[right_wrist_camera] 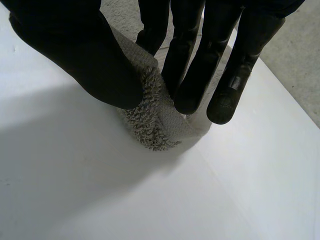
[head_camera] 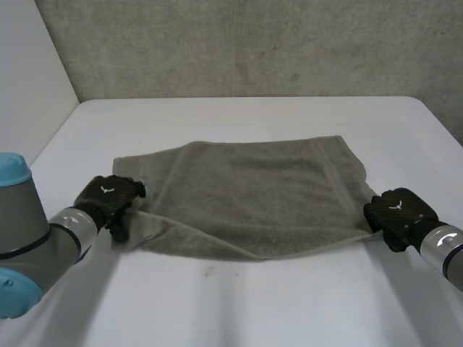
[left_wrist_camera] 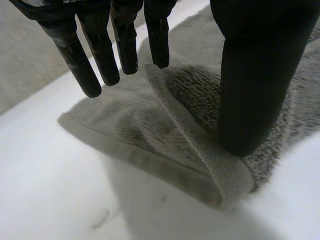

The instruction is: Fold the towel.

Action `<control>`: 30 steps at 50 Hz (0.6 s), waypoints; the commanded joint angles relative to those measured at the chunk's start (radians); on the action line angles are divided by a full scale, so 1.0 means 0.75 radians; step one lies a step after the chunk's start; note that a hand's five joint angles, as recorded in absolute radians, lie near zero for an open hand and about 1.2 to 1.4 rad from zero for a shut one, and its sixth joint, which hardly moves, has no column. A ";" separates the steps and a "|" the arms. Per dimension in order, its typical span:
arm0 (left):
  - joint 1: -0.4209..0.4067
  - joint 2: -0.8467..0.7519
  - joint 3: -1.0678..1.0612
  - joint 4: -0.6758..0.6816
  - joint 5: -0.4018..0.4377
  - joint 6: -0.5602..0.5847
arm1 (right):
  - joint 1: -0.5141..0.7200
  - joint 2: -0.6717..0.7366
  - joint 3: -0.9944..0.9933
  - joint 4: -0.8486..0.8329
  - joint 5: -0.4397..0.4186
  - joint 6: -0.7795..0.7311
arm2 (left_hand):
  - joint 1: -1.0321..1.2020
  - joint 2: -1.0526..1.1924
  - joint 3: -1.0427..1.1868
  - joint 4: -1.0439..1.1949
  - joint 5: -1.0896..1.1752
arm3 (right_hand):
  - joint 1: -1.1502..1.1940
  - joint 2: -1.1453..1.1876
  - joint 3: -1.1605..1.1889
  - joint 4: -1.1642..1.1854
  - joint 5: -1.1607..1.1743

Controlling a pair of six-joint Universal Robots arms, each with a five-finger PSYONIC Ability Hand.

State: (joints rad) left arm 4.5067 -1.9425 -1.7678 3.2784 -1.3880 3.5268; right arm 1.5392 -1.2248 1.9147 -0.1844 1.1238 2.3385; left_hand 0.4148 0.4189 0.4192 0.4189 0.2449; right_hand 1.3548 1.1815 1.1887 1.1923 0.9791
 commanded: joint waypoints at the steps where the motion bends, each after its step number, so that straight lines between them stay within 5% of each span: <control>1: -0.022 -0.026 0.036 -0.084 0.008 0.006 | 0.001 0.019 0.000 -0.006 0.007 -0.019 | 0.107 0.102 0.101 0.102 0.101 | 0.055 0.286 0.277 0.272 0.324; 10: -0.037 -0.022 0.036 -0.119 -0.025 0.006 | 0.001 0.021 0.000 -0.006 0.007 -0.036 | 0.581 0.576 0.575 0.576 0.575 | 0.055 0.286 0.277 0.272 0.324; 14: -0.045 -0.008 0.032 -0.123 -0.088 0.006 | 0.001 0.028 -0.002 -0.006 0.007 -0.038 | 1.303 1.297 1.297 1.297 1.297 | 0.055 0.286 0.277 0.272 0.324; 21: -0.084 0.111 0.029 -0.121 -0.137 0.006 | -0.007 -0.007 -0.045 0.017 0.017 -0.021 | 1.309 1.303 1.303 1.303 1.302 | 0.055 0.286 0.277 0.272 0.324; 30: -0.104 0.517 0.044 -0.123 -0.131 0.000 | -0.001 -0.365 -0.293 0.309 0.029 0.167 | 1.309 1.303 1.303 1.303 1.302 | 0.055 0.286 0.277 0.272 0.324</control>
State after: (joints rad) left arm 4.4368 -1.7356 -1.7443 3.1866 -1.4910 3.5290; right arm 1.5375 -1.3506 1.8219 -0.0985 1.1420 2.3562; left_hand 1.1668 1.2107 1.2091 1.2102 1.0236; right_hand 1.3559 1.1815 1.1886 1.1925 0.9791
